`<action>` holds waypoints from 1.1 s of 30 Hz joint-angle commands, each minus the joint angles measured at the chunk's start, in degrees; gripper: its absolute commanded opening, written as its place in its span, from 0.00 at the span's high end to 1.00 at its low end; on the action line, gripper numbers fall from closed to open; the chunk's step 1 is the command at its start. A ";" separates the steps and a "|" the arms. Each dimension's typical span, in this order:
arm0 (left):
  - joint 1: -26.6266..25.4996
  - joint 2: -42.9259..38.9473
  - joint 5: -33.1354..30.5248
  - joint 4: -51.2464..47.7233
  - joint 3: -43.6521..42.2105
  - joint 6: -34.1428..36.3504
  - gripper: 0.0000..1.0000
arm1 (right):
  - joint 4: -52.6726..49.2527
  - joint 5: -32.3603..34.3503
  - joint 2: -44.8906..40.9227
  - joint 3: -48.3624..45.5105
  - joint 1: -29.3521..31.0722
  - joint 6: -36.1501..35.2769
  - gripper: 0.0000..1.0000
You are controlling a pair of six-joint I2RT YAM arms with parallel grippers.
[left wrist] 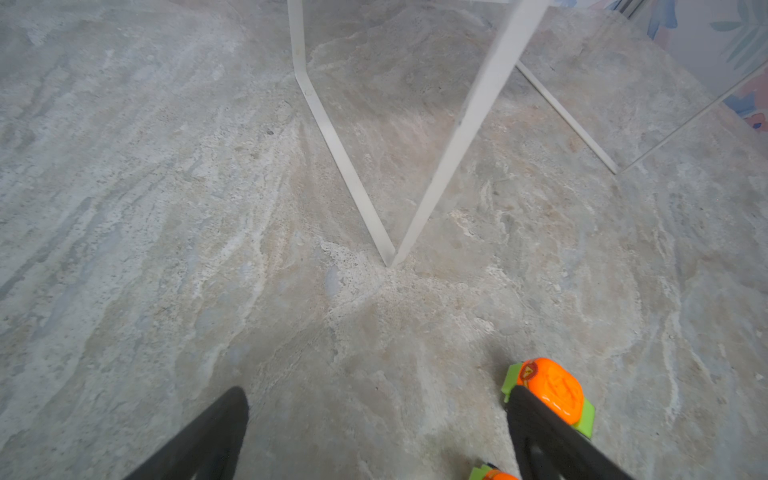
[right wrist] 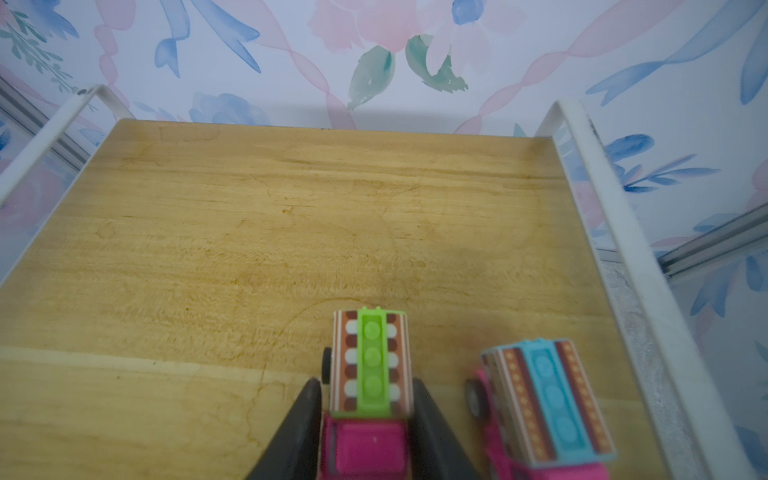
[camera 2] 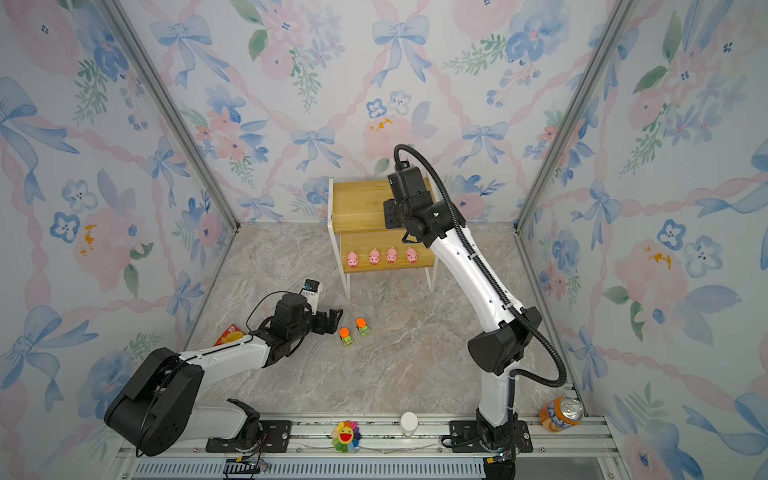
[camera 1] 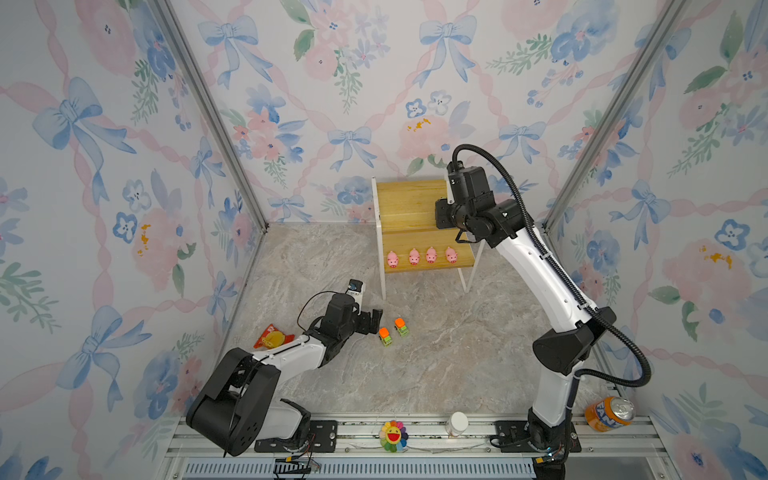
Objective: Place and organize the plastic toys onto the shelf
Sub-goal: 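Lower the truck beside the blue-topped truck and open the right gripper, then withdraw the right gripper from the shelf back over the orange-topped trucks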
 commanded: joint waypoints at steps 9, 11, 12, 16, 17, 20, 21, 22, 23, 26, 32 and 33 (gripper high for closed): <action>-0.33 -0.28 0.25 0.61 1.42 0.94 0.02 | 1.50 1.26 -3.08 -1.58 0.32 -1.35 0.59; -0.33 -0.31 0.33 0.61 1.45 0.94 0.02 | 1.57 1.59 -3.61 -1.86 0.51 -1.60 0.54; -0.33 -0.30 0.29 0.60 1.45 0.94 0.02 | 1.50 1.77 -3.79 -1.85 0.56 -1.82 0.51; -0.33 -0.38 0.26 0.61 1.53 0.92 0.02 | 0.73 2.48 -5.22 -2.17 0.99 -2.28 0.42; -0.33 -0.38 0.15 0.68 1.47 0.92 0.02 | 0.64 2.47 -5.83 -2.46 1.10 -2.38 0.40; -0.35 -0.56 0.10 0.62 1.47 0.88 0.02 | -0.38 2.56 -7.88 -3.21 1.69 -3.04 0.36; -0.33 -0.59 0.08 0.59 1.47 0.93 0.02 | -0.59 2.80 -8.70 -3.72 2.02 -3.23 0.34; -0.33 -0.65 0.07 0.65 1.40 0.92 0.02 | -0.69 2.75 -9.92 -4.49 2.39 -3.49 0.33; -0.33 -0.72 0.01 0.60 1.37 0.91 0.02 | -0.70 2.52 -11.49 -5.54 2.87 -3.77 0.31; -0.35 -1.37 -0.08 0.52 1.11 0.90 0.02 | 0.31 -0.74 -17.76 -12.01 4.67 -4.79 0.26; -0.18 -4.19 -0.09 0.54 -0.39 0.84 0.02 | 4.62 -14.40 -30.16 -34.83 6.07 -2.07 0.20; -0.17 -4.57 -0.05 0.54 -0.62 0.74 0.02 | 6.71 -16.03 -31.91 -39.51 6.20 -1.30 0.19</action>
